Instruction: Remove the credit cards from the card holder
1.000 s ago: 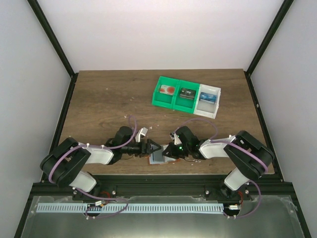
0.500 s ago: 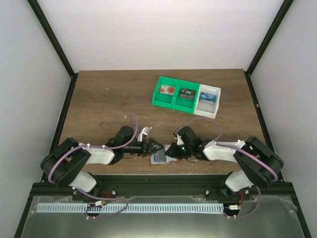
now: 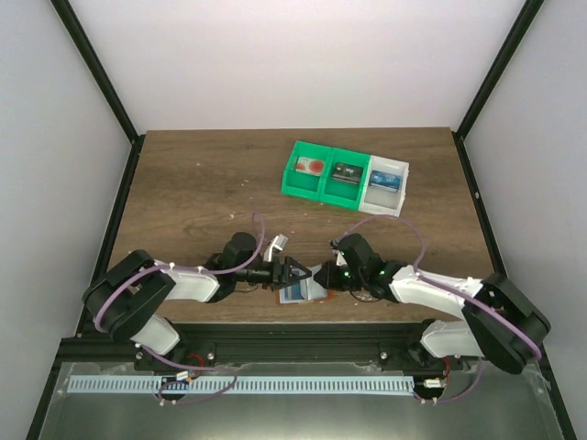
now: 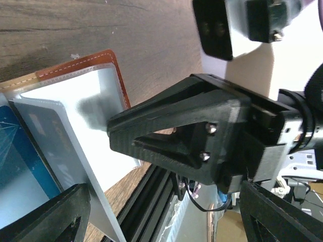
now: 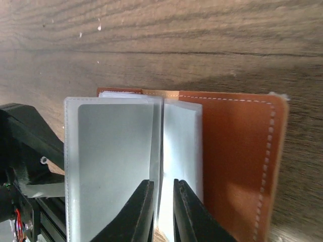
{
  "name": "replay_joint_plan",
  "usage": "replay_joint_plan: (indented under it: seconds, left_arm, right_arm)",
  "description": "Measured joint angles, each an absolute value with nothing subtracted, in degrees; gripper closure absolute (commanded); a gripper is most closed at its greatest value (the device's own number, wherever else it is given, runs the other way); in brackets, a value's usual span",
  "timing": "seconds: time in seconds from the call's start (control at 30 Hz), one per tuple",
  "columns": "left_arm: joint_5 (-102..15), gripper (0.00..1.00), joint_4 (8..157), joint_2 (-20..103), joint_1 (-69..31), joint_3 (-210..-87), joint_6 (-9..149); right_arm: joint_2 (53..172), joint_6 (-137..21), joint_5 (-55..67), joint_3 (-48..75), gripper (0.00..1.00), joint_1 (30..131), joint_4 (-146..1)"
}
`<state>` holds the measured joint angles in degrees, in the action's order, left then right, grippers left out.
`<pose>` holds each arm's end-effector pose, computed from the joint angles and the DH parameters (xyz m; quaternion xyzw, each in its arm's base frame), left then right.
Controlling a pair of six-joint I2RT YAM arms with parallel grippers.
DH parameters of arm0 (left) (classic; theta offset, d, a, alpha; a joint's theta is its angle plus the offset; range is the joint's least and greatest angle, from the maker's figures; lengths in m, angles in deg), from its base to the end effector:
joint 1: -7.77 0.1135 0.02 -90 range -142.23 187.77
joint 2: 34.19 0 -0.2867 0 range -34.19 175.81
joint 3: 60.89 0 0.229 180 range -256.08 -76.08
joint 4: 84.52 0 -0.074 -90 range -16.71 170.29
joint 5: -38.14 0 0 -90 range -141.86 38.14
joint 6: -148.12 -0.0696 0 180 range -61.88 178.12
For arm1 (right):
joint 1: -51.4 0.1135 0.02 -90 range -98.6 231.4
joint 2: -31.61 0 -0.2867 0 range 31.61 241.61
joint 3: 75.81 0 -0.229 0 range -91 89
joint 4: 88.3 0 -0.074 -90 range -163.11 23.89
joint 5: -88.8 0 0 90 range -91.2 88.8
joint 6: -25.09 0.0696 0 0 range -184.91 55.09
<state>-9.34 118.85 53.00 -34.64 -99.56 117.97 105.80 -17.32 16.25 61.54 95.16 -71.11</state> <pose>0.1684 -0.2175 0.1750 0.0729 0.8070 -0.5811 0.0753 0.1514 0.1739 0.1640 -0.0225 0.9263 0.3484 0.1418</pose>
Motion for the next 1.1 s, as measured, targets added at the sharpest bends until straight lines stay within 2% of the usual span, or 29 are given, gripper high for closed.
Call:
replay_joint_plan:
  seconds: [0.5,1.1]
  left_arm:
    - [-8.9,0.19,122.9,57.9,-37.3,-103.0,120.6]
    - [-11.9,0.22,118.7,57.9,-35.9,-103.1,116.5]
  right_arm:
    - [90.3,-15.7,8.6,65.2,0.86,95.2,-66.6]
    - [91.9,-15.1,13.1,65.6,0.85,95.2,-70.2]
